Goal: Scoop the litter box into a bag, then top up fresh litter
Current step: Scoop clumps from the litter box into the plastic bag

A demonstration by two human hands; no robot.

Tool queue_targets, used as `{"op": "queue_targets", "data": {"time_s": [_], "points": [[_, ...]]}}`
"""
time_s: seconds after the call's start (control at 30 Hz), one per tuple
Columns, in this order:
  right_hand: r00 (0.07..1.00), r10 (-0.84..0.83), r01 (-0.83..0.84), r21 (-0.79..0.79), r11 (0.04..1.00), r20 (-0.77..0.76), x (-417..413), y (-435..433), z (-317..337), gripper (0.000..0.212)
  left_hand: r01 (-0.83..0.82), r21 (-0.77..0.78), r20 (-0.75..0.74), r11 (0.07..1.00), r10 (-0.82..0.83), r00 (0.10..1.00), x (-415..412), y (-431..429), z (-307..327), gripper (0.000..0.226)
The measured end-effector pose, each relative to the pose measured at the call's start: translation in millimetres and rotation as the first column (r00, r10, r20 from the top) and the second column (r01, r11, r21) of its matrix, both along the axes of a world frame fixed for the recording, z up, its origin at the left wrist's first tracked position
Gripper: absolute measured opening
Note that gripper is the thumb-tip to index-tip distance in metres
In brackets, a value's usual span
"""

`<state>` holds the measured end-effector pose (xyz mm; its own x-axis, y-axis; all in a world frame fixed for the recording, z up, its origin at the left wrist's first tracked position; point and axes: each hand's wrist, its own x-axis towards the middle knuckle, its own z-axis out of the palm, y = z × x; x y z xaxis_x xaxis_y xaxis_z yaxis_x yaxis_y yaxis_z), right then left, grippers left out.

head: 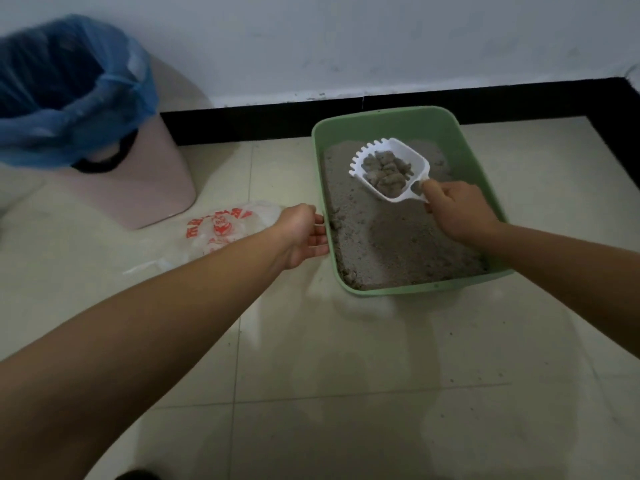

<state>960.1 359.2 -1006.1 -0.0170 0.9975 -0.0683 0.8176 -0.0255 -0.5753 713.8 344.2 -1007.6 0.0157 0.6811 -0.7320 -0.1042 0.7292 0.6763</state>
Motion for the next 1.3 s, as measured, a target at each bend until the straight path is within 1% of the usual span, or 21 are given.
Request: {"op": "queue_targets", "data": {"time_s": [0.13,0.2,0.27,0.3,0.4,0.47,0.5,0.57,0.6,0.63,0.73,0.8,0.87,0.93,1.0,1.07,1.1,1.13,1.2,1.27,1.3], "points": [[0.999,-0.042,0.041,-0.017,0.999,-0.024,-0.2,-7.4,5.3,0.088,-0.008,-0.009,0.019,1.0,0.008,1.0,-3.5,-2.2,3.3,0.032],[0.999,-0.03,0.03,-0.024,0.999,-0.021,-1.3,-9.3,8.4,0.088,0.04,0.009,-0.011,0.999,-0.04,0.999,-10.0,-4.0,13.5,0.036],[0.999,-0.038,0.038,-0.027,0.999,-0.022,-3.8,-8.8,11.4,0.089,0.15,0.058,-0.113,0.987,-0.142,0.983,-25.4,-2.2,28.4,0.039],[0.999,-0.044,0.044,-0.026,0.999,-0.012,-5.8,-8.2,13.1,0.089,0.224,0.089,-0.204,0.97,-0.203,0.958,-36.6,1.0,37.5,0.038],[1.0,-0.014,0.014,-0.011,1.0,0.005,-21.2,-3.9,16.7,0.087,0.447,0.149,-0.546,0.882,-0.304,0.781,-80.7,14.4,63.1,0.029],[0.999,0.022,-0.022,-0.02,1.0,-0.029,-39.6,-0.7,19.8,0.086,0.557,0.136,-0.728,0.819,-0.299,0.617,-115.0,19.0,70.7,0.029],[0.998,0.038,-0.039,-0.021,0.999,-0.049,-50.7,1.4,20.4,0.083,0.604,0.103,-0.81,0.79,-0.286,0.512,-132.7,18.1,70.3,0.032],[0.994,0.062,-0.067,-0.042,0.997,-0.094,-75.6,2.2,21.7,0.069,0.647,-0.007,-0.917,0.762,-0.263,0.3,-168.3,12.3,59.9,0.04],[0.992,0.077,-0.084,-0.062,0.995,-0.102,-88.9,1.5,21.8,0.061,0.641,-0.052,-0.938,0.765,-0.259,0.232,-185.7,8.6,49.8,0.045],[0.99,0.104,-0.112,-0.082,0.99,-0.098,-102.5,0.0,21.2,0.054,0.619,-0.091,-0.944,0.78,-0.266,0.196,-202.3,4.3,37.6,0.051],[0.986,0.115,-0.136,-0.195,0.971,-0.117,-136.7,-6.0,15.5,0.044,0.506,-0.199,-0.931,0.839,-0.323,0.17,-237.5,-8.8,1.5,0.061],[0.979,0.17,-0.192,-0.238,0.952,-0.111,-155.8,-11.5,9.5,0.046,0.428,-0.243,-0.935,0.871,-0.328,0.137,-247.8,-14.0,-15.3,0.062],[0.959,0.278,-0.281,-0.264,0.923,-0.05,-173.3,-17.6,4.4,0.055,0.347,-0.255,-0.938,0.903,-0.317,0.136,-252.1,-15.4,-25.0,0.071],[0.933,0.36,-0.341,-0.308,0.888,0.004,-192.5,-20.3,0.9,0.074,0.273,-0.237,-0.933,0.932,-0.297,0.205,-256.4,-14.0,-28.6,0.08],[0.926,0.377,-0.339,-0.379,0.861,0.03,-210.4,-18.2,-2.2,0.071,0.256,-0.197,-0.916,0.946,-0.271,0.295,-260.8,-11.9,-31.4,0.078],[0.894,0.425,-0.342,-0.399,0.851,0.14,-229.3,-18.7,1.8,0.065,0.293,-0.162,-0.916,0.942,-0.254,0.31,-265.5,-11.8,-34.2,0.066],[0.835,0.487,-0.379,-0.374,0.847,0.257,-236.9,-18.8,3.4,0.061,0.309,-0.141,-0.923,0.94,-0.238,0.303,-266.9,-12.6,-35.7,0.06],[0.738,0.547,-0.441,-0.331,0.835,0.397,-242.4,-19.3,5.1,0.054,0.32,-0.123,-0.928,0.939,-0.224,0.299,-267.6,-13.7,-36.5,0.057],[0.533,0.551,-0.58,-0.197,0.79,0.642,-248.9,-20.7,5.7,0.044,0.343,-0.095,-0.933,0.935,-0.203,0.295,-268.2,-15.5,-37.1,0.053],[0.401,0.494,-0.671,-0.12,0.731,0.771,-250.4,-19.1,4.0,0.043,0.368,-0.069,-0.94,0.927,-0.184,0.287,-269.2,-15.9,-36.8,0.048],[0.372,0.478,-0.693,-0.104,0.714,0.796,-249.6,-17.9,3.3,0.044,0.371,-0.056,-0.942,0.927,-0.172,0.287,-270.2,-16.0,-36.6,0.045]]}}
